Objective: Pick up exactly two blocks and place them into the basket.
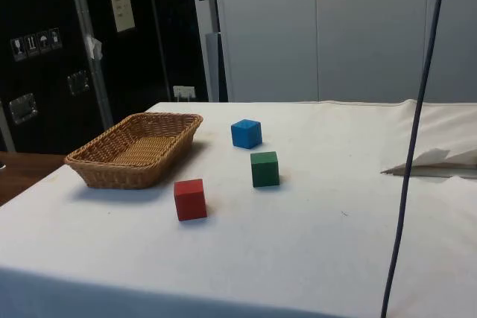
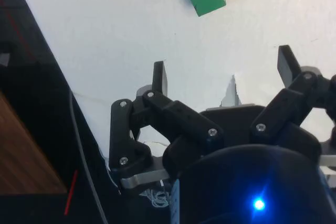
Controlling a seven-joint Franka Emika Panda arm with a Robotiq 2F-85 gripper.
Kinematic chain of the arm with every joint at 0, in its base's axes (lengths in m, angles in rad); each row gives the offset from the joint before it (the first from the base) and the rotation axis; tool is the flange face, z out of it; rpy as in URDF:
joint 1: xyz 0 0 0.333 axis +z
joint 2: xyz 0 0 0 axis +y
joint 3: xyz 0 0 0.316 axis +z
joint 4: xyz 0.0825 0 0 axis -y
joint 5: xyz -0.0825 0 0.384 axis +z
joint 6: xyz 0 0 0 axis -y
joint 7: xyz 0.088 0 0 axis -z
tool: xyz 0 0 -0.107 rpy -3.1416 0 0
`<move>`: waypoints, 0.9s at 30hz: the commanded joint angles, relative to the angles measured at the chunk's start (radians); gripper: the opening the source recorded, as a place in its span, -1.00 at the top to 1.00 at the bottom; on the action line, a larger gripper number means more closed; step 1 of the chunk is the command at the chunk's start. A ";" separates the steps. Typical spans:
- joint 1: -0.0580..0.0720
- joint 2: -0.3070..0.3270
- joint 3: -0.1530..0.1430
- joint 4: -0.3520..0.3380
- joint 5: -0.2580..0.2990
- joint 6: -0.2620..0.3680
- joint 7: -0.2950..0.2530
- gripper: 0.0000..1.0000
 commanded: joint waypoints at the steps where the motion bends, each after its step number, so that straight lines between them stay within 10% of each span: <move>1: 0.000 0.001 0.001 0.000 -0.001 0.000 0.000 -1.00; 18: 0.001 -0.005 0.073 -0.044 -0.030 0.033 0.069 -1.00; 27: 0.009 -0.034 0.115 -0.139 -0.057 0.148 0.119 -1.00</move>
